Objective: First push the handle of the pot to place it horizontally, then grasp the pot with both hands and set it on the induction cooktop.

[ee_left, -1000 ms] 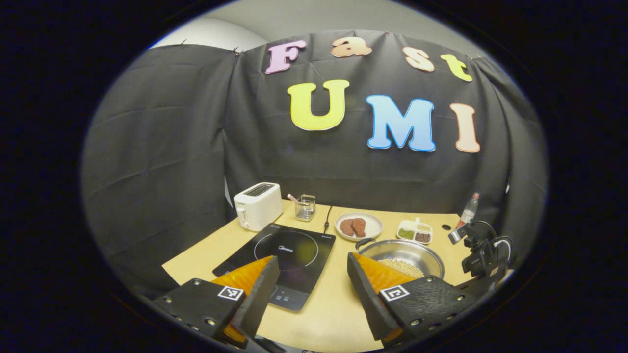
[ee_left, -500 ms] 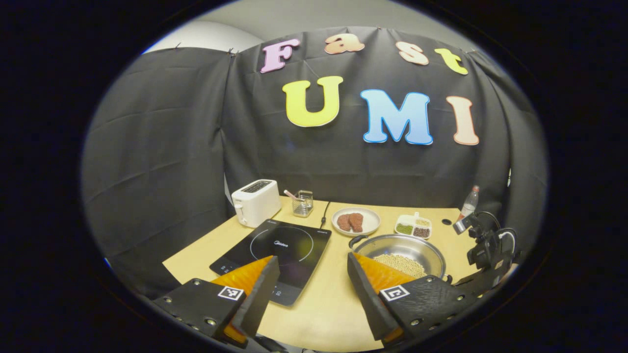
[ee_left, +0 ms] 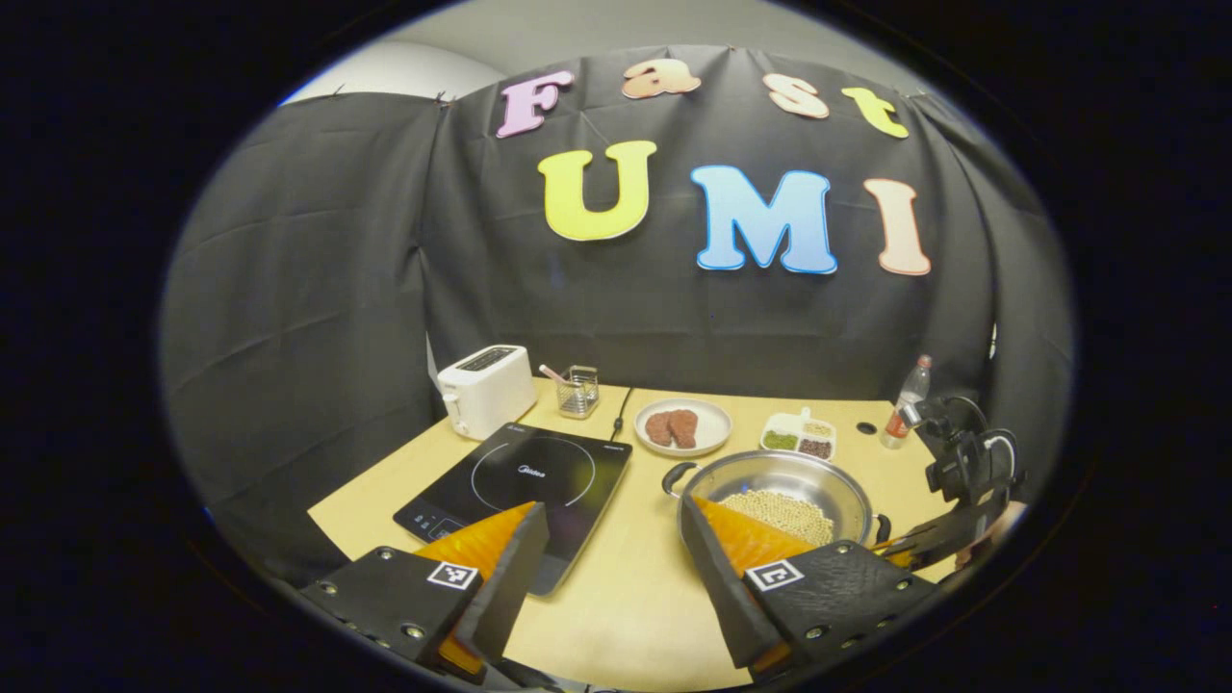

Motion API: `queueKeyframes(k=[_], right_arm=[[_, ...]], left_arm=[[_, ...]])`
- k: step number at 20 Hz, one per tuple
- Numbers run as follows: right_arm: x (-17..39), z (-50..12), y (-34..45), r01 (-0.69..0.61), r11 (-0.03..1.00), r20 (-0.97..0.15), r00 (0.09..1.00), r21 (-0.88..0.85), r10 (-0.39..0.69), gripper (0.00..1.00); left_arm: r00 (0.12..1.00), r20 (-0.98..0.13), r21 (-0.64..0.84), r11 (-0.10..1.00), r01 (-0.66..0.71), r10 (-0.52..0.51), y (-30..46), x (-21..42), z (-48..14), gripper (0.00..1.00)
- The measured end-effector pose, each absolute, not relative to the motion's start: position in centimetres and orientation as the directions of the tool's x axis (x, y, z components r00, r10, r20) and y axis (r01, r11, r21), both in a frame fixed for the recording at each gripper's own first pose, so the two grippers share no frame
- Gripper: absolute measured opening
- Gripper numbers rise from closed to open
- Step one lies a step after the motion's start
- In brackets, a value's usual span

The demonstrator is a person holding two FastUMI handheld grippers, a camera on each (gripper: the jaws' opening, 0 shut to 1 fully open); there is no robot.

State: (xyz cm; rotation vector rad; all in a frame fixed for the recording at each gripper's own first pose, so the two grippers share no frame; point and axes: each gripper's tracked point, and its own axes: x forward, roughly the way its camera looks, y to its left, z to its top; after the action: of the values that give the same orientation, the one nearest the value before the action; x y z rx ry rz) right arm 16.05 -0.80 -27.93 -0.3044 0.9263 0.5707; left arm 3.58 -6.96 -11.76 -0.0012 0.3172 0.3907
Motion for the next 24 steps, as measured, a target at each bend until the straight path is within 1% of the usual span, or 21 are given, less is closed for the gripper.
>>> queueKeyframes(k=[2, 5, 6, 10, 11, 12, 13, 14, 17, 18, 19, 22, 23, 24], right_arm=[[16.5, -27.9, -1.4, -0.568, 0.823, -0.819, 0.473, -0.002, 0.325, 0.02], [17.9, -27.5, -2.4, -0.552, 0.834, -0.807, 0.497, -0.009, 0.32, 0.02], [18.3, -27.5, -2.7, -0.544, 0.839, -0.805, 0.5, -0.005, 0.32, 0.02], [20.0, -27.2, -3.6, -0.52, 0.854, -0.791, 0.523, 0.0, 0.318, 0.02], [20.4, -27.1, -3.7, -0.513, 0.858, -0.788, 0.526, 0.005, 0.319, 0.02], [20.6, -27.0, -3.8, -0.507, 0.862, -0.786, 0.527, 0.014, 0.322, 0.0], [21.0, -27.0, -4.0, -0.499, 0.866, -0.785, 0.529, 0.019, 0.322, 0.02], [21.3, -26.9, -4.1, -0.489, 0.872, -0.782, 0.534, 0.024, 0.321, 0.02], [22.4, -26.6, -4.8, -0.454, 0.891, -0.774, 0.554, 0.029, 0.308, 0.02], [23.0, -26.6, -5.2, -0.433, 0.901, -0.77, 0.565, 0.028, 0.296, 0.02], [23.2, -26.4, -5.3, -0.417, 0.908, -0.768, 0.568, 0.043, 0.297, 0.02], [23.1, -26.0, -5.8, -0.366, 0.928, -0.768, 0.572, 0.074, 0.287, 0.02], [23.2, -25.7, -6.3, -0.349, 0.935, -0.761, 0.59, 0.062, 0.27, 0.02], [23.5, -25.2, -6.9, -0.338, 0.94, -0.745, 0.614, 0.05, 0.26, 0.12]], left_arm=[[0.874, -0.311, 0.06, 0.925, -0.375, 0.374, -7.3, 3.6, -11.8, 0.83], [0.87, -0.32, 0.069, 0.925, -0.374, 0.375, -7.8, 3.6, -12.1, 0.83], [0.87, -0.321, 0.074, 0.925, -0.372, 0.375, -7.9, 3.6, -12.1, 0.85], [0.868, -0.328, 0.08, 0.927, -0.367, 0.373, -9.0, 3.9, -12.3, 0.85], [0.87, -0.334, 0.07, 0.93, -0.361, 0.363, -9.5, 4.1, -12.5, 0.85], [0.871, -0.342, 0.063, 0.934, -0.352, 0.352, -9.8, 4.3, -12.9, 0.83], [0.871, -0.349, 0.061, 0.936, -0.345, 0.344, -10.2, 4.5, -13.2, 0.83], [0.872, -0.351, 0.063, 0.938, -0.341, 0.34, -10.3, 4.9, -13.4, 0.85], [0.879, -0.354, 0.052, 0.945, -0.323, 0.32, -10.4, 5.9, -13.4, 0.85], [0.881, -0.356, 0.045, 0.948, -0.315, 0.31, -10.6, 6.2, -13.7, 0.83], [0.884, -0.36, 0.041, 0.952, -0.303, 0.297, -10.6, 6.6, -13.9, 0.85], [0.887, -0.385, 0.043, 0.965, -0.258, 0.254, -10.3, 8.0, -15.1, 0.85], [0.888, -0.393, 0.042, 0.969, -0.242, 0.239, -10.0, 8.7, -15.3, 0.85], [0.888, -0.401, 0.039, 0.973, -0.227, 0.223, -9.6, 9.4, -15.7, 0.85]])
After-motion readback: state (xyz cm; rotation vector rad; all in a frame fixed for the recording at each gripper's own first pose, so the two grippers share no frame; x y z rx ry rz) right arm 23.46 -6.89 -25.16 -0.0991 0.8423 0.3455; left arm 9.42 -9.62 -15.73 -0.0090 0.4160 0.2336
